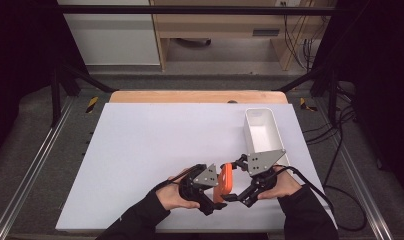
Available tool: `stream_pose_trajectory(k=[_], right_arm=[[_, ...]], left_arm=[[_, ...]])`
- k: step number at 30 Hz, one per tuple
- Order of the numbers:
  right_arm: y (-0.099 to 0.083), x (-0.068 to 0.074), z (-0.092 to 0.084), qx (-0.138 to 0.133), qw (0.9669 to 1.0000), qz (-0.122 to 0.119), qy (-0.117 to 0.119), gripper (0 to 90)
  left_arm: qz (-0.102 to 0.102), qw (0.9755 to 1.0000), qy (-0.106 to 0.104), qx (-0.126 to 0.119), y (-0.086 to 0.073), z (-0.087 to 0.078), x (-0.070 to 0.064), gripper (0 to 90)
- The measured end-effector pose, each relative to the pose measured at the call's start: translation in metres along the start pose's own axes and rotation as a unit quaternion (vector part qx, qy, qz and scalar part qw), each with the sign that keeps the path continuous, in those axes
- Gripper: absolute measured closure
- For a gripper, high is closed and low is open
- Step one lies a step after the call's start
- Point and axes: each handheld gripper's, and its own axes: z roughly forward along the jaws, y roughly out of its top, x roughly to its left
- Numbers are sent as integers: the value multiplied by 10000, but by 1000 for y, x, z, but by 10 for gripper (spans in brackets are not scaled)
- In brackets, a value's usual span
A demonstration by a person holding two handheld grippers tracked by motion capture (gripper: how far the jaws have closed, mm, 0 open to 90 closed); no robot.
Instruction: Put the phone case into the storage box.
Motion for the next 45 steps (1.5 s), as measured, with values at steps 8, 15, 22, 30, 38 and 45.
stream_pose_trajectory(k=[8, 15, 22, 30, 38, 45], right_arm=[[3, -2, -7, -96, 9999, 14, -135, 165], [6, -4, -16, -160, 9994, 60, -308, 163], [10, -7, -26, -204, 9980, 172, -566, 163], [15, -8, -38, -273, 9954, 259, -877, 163], [20, -11, -51, -378, 9904, 443, -1253, 162], [24, -13, -63, -507, 9827, 600, -1675, 162]], left_arm=[[-186, 9995, 99, -223, -4, -13, 5, 60], [-510, 9971, 344, -449, -12, -29, 12, 19], [-774, 9929, 662, -606, -22, -47, 18, 15], [-1163, 9824, 1139, -919, -43, -73, 27, 14], [-1588, 9684, 1584, -1092, -73, -98, 35, 14], [-1872, 9567, 1853, -1237, -98, -117, 41, 14]])
